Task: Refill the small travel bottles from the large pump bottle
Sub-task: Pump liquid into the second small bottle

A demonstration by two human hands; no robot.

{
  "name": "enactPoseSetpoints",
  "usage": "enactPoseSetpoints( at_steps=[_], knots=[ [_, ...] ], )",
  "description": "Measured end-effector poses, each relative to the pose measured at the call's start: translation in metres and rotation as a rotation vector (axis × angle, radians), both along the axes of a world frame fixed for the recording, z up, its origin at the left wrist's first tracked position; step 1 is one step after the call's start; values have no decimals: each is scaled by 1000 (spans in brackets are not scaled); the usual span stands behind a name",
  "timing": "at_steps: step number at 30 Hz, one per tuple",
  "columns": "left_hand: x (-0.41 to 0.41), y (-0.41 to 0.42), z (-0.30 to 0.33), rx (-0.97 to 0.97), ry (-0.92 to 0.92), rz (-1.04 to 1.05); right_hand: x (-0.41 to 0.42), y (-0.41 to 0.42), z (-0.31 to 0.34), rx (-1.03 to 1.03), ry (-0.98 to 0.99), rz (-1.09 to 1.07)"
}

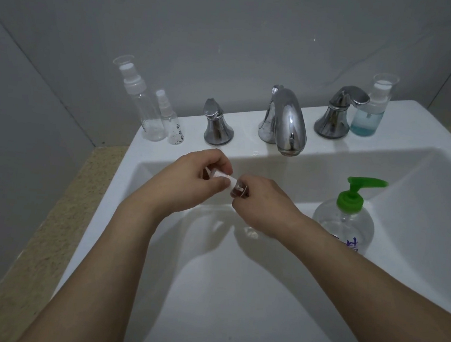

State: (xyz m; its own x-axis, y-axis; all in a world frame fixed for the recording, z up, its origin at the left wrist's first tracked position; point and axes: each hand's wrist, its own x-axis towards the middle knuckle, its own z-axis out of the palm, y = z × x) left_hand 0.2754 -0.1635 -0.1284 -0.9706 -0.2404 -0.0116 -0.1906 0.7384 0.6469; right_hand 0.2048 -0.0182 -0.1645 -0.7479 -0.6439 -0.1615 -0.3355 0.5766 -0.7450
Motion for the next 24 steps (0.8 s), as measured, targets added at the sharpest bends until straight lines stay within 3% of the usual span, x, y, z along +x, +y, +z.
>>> enactPoseSetpoints(
  at_steps=[24],
  knots=[
    [0,3,0,31,-28,5,-3,-2,-6,18,15,31]
  ],
)
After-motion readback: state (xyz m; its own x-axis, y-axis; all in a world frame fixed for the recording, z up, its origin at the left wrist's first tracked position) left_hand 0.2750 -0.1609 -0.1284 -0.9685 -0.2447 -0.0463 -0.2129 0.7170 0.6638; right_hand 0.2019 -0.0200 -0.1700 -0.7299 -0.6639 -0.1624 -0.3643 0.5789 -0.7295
